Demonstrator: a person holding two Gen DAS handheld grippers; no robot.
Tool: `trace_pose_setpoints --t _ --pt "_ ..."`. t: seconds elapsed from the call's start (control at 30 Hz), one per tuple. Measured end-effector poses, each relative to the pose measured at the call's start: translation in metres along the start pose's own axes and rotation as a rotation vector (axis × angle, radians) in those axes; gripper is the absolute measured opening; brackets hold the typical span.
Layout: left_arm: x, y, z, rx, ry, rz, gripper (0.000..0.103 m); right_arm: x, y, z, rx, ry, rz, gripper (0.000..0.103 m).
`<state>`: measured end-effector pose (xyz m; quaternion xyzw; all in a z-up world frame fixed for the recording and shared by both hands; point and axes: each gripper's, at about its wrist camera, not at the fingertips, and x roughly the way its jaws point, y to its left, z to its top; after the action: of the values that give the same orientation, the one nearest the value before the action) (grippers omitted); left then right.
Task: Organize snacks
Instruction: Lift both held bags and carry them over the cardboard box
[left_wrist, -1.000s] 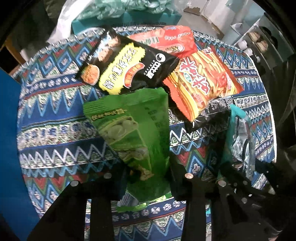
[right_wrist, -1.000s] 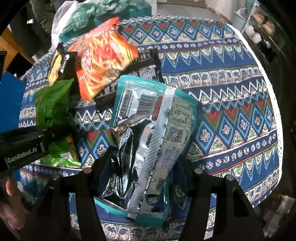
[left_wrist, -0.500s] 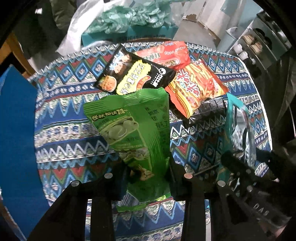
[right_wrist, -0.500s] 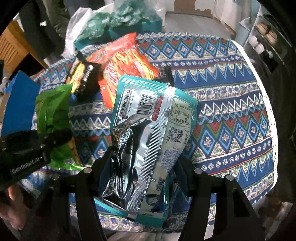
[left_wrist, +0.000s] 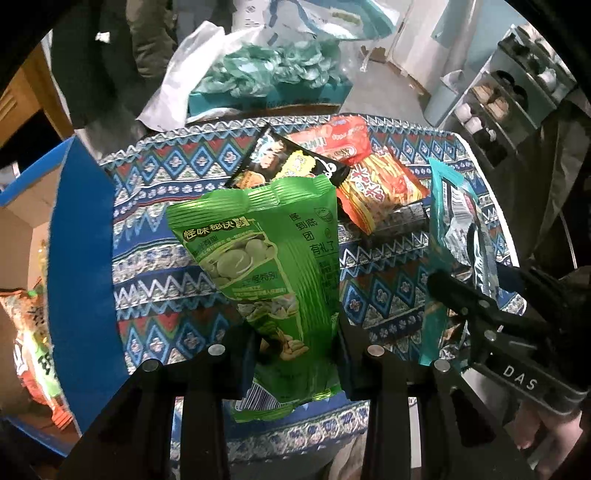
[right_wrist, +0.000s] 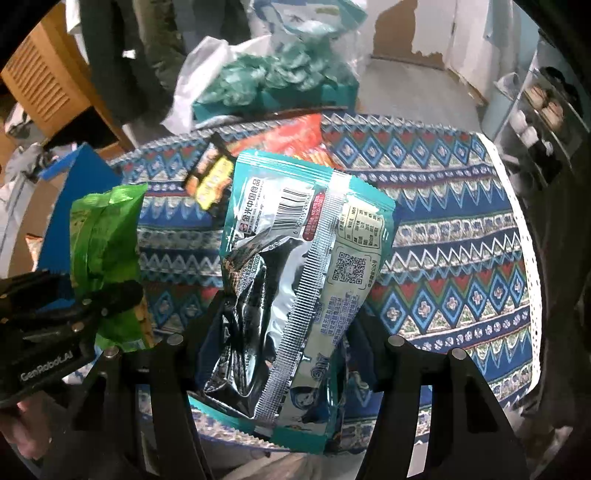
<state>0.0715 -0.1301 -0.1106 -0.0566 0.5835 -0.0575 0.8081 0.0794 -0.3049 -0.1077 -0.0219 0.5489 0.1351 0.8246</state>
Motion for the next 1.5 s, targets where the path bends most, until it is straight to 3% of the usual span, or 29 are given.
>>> trace_pose_setpoints --t 0.33,0.93,1.5 --pt "-0.037 0.034 -0.014 -0.038 -0.029 -0.015 0.036 -0.02 0.035 0.011 -0.05 -0.043 0.048 0.06" --pt "-0.1 0.12 -0.037 -0.147 -0.155 0.012 0.036 -0.031 0.145 0.041 -0.201 -0.078 0.175 0.06" --pt "-0.121 0.22 -0.06 -0.333 -0.21 0.057 0.036 -0.013 0.262 0.06 -0.364 -0.055 0.241 0.06"
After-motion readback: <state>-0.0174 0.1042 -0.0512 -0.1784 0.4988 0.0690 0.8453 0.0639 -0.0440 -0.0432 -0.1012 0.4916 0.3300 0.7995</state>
